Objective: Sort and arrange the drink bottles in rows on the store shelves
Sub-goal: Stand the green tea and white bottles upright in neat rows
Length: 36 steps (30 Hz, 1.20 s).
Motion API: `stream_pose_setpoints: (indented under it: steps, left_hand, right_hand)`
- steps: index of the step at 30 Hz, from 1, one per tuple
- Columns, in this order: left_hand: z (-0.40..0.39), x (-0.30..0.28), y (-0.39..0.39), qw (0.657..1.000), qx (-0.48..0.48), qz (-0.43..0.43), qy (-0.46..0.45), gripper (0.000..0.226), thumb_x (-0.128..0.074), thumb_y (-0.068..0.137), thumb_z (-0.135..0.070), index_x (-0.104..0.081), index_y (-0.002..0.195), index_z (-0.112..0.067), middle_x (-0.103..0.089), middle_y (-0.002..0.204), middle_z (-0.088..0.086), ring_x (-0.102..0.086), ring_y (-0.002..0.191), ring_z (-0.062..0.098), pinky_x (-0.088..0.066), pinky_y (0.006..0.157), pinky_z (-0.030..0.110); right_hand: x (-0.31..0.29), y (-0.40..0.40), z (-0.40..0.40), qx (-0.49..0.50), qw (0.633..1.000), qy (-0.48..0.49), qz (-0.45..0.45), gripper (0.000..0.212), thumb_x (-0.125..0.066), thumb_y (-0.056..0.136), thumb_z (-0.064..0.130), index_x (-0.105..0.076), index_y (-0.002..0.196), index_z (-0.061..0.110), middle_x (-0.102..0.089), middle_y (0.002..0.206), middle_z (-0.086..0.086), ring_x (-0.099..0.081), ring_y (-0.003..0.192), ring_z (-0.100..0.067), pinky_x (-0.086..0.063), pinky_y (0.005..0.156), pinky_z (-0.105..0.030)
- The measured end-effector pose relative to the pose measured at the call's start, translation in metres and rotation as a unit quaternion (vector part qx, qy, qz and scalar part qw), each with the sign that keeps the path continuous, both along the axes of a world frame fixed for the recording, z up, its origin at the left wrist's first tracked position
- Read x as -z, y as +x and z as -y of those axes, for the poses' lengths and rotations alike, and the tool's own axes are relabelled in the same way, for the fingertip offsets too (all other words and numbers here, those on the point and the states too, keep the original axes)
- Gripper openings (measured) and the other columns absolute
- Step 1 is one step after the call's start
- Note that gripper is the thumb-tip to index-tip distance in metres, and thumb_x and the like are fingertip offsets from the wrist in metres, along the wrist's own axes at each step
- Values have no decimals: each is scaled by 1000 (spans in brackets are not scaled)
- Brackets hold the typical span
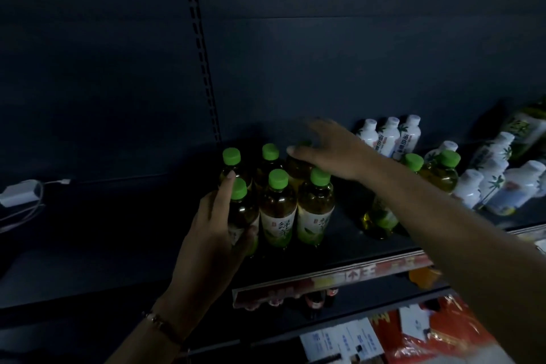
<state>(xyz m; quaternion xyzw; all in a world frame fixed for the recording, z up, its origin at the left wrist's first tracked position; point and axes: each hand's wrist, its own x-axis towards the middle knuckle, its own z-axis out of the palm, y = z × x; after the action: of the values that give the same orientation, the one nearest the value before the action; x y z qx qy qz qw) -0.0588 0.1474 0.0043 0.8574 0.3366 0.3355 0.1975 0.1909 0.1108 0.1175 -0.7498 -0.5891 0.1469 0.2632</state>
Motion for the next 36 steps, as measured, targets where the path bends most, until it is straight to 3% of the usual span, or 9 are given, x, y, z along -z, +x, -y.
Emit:
stream_pose_setpoints:
  steps: [4,8,14,20,24,27,30,33,36]
  left_hand:
    - [1,0,0,1000,-4,2,10,101,-71,86,-40,5,151,-51,-35,148,-3,-46,130,10,-48,88,23]
    - [1,-1,0,1000,-2,5,13,102,-71,85,-39,5,151,-51,-35,149,-3,-46,130,10,-49,88,23]
    - [1,-1,-1,1000,-1,4,17,102,-71,85,-38,5,152,-48,-36,147,-1,-49,127,11,-51,86,23]
    - [-1,1,-2,1000,15,18,-2,96,-68,88,-40,5,150,-52,-34,148,-3,-44,127,5,-48,85,18]
    - [-2,3,-4,998,27,38,-36,93,-64,90,-43,10,145,-61,-27,152,-7,-41,129,6,-48,89,25]
    - [-2,5,-4,997,40,37,-56,98,-66,89,-39,13,143,-64,-27,151,-6,-40,126,5,-46,87,28]
    - [-2,6,-3,996,38,33,-69,104,-69,88,-36,15,141,-66,-29,149,-6,-37,120,-1,-43,86,26]
    - [-3,5,-3,996,33,27,-74,106,-71,87,-35,15,141,-65,-30,149,-6,-39,120,-1,-43,87,25]
    - [-3,4,-4,995,34,24,-88,105,-70,87,-34,14,142,-65,-29,149,-6,-40,121,1,-45,89,28]
  right_hand:
    - [-11,7,-44,-40,973,-184,133,53,-64,91,37,-50,140,22,-47,146,-3,-45,130,-23,-37,98,-30]
    - [-10,15,-55,-62,961,-201,178,33,-67,89,28,-64,122,21,-58,131,-2,-52,116,-19,-42,91,-30]
    - [-12,12,-51,-82,951,-216,208,41,-66,90,32,-60,130,24,-54,135,0,-49,121,-20,-38,88,-28]
    - [-12,17,-33,-52,977,-186,92,53,-61,91,48,-51,139,29,-48,145,3,-45,130,-17,-36,108,-34]
    - [-6,5,14,7,990,-45,-134,60,-59,90,53,-43,143,30,-52,140,9,-48,126,-9,-40,98,-23]
    - [18,-7,55,6,974,-14,-224,75,-69,84,47,-31,148,35,-46,131,26,-47,118,5,-39,89,-14]
    - [51,-12,70,2,965,-24,-261,87,-81,79,24,-28,146,37,-48,123,32,-49,106,19,-45,91,-10]
    - [72,-13,67,22,974,19,-223,73,-85,73,16,-48,130,41,-63,119,24,-58,108,11,-50,98,-25]
    - [78,-14,66,37,977,56,-202,65,-86,72,17,-52,121,45,-65,115,24,-60,105,11,-47,85,-9]
